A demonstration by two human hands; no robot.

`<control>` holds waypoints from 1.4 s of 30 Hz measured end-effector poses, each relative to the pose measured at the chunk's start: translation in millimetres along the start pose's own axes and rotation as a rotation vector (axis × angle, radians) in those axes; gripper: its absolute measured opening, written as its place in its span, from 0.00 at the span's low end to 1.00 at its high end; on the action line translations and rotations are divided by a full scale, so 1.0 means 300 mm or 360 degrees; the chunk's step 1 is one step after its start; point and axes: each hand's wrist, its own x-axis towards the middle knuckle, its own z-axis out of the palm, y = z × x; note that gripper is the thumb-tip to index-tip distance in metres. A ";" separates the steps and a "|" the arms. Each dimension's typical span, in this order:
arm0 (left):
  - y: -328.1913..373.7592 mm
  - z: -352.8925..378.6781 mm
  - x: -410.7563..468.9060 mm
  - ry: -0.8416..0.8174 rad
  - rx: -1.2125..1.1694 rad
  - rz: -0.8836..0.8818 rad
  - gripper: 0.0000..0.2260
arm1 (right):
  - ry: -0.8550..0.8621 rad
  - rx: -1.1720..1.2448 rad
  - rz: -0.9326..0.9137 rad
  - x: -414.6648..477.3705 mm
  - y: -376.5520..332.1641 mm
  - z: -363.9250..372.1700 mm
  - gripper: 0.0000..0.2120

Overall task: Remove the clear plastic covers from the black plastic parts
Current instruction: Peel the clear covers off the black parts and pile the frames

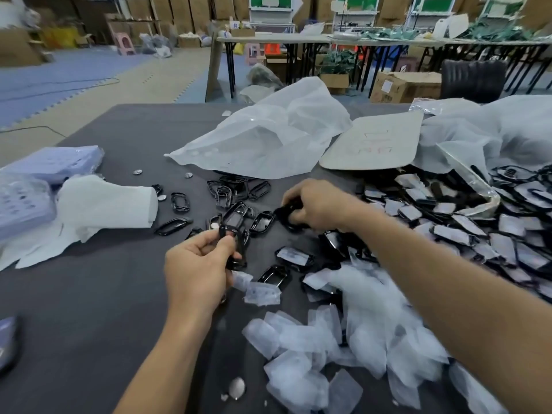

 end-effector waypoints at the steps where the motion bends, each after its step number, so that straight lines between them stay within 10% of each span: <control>1: -0.005 -0.013 -0.013 0.0001 0.0019 0.0003 0.04 | -0.0015 0.0056 -0.0038 -0.029 -0.040 0.045 0.09; 17: 0.001 -0.051 -0.147 -0.0106 0.0371 0.0112 0.11 | 0.0496 0.1116 0.0030 -0.221 -0.128 0.191 0.23; 21: -0.001 -0.051 -0.146 -0.0069 0.0377 0.0107 0.07 | 0.0811 0.1666 0.0225 -0.323 -0.153 0.243 0.05; 42: -0.047 -0.011 -0.146 -0.0249 0.0037 -0.0049 0.13 | 0.0432 0.2360 0.0327 -0.388 -0.179 0.292 0.14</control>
